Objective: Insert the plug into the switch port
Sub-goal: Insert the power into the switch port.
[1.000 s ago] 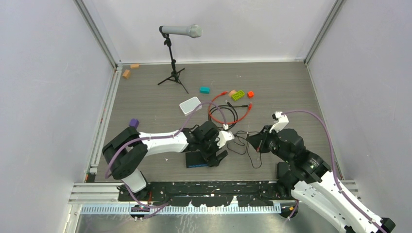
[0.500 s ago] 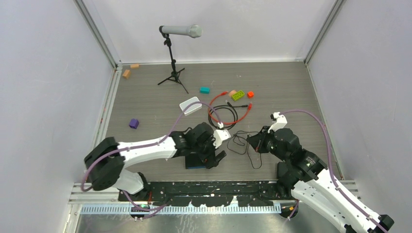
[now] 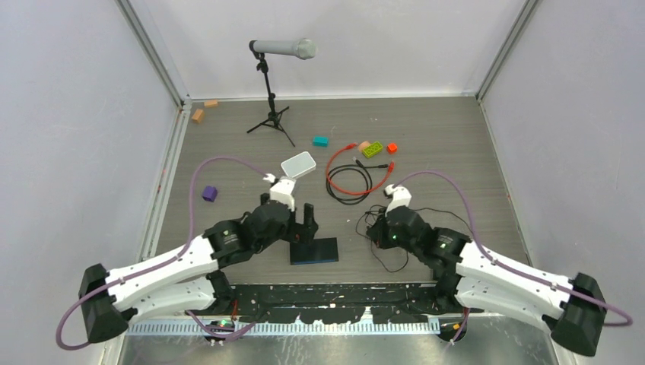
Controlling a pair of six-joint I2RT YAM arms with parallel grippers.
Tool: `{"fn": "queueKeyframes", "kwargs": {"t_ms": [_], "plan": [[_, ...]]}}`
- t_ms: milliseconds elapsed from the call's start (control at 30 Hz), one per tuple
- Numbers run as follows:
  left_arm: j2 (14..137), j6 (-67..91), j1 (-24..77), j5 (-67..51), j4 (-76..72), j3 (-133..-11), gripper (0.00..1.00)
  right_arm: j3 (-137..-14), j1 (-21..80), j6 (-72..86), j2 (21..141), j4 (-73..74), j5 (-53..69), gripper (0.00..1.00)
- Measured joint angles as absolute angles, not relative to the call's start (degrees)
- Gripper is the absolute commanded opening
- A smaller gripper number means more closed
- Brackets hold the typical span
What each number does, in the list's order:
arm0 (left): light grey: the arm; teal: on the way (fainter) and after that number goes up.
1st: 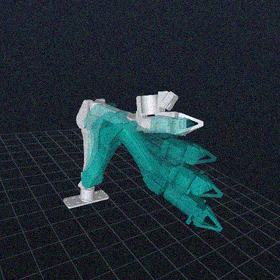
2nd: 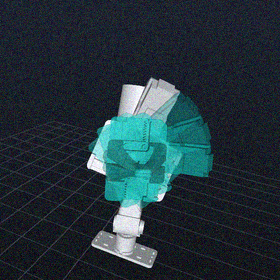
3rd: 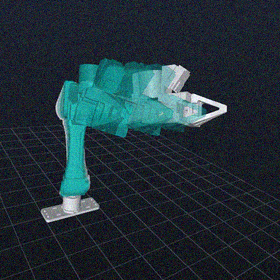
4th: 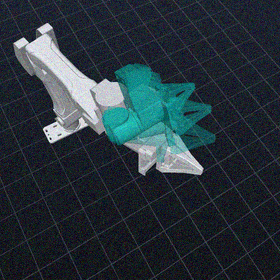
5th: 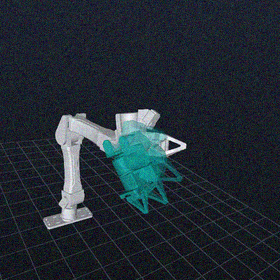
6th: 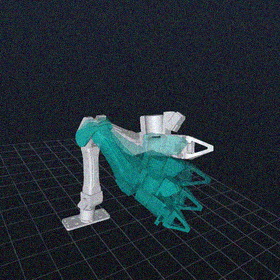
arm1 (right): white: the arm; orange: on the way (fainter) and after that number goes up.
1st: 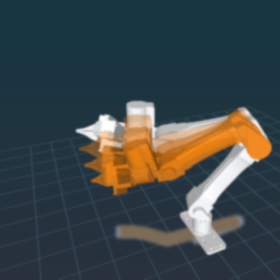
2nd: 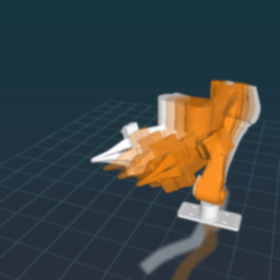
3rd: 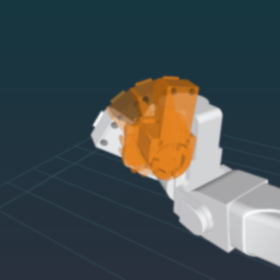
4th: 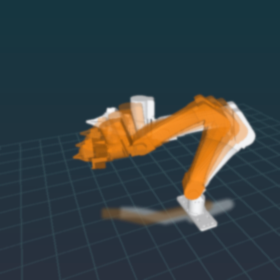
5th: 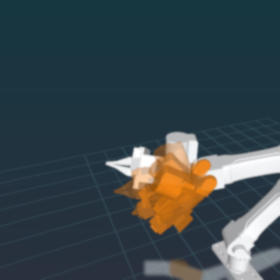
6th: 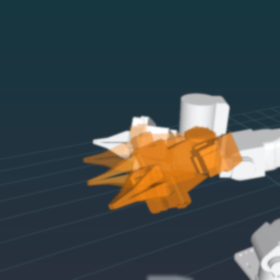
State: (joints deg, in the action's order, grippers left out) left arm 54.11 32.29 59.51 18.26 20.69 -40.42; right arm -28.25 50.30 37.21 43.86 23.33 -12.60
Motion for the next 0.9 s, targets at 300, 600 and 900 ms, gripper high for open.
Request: {"fn": "queueKeyframes", "kwargs": {"t_ms": [300,600,900], "plan": [[40.5,49.3,59.5,25.8,33.4,-31.2,0.81,-26.5,58.7,39.3,63.1,7.5,-19.7,0.01],[42.1,52.1,58.7,25.9,34.5,-28.9,0.81,-27.9,62.7,42.8,77.0,-1.3,-22.4,0.00],[44.1,51.4,58.6,25.4,34.1,-28.9,0.79,-32.0,74.8,49.6,84.5,-3.3,-31.6,0.00]]}}
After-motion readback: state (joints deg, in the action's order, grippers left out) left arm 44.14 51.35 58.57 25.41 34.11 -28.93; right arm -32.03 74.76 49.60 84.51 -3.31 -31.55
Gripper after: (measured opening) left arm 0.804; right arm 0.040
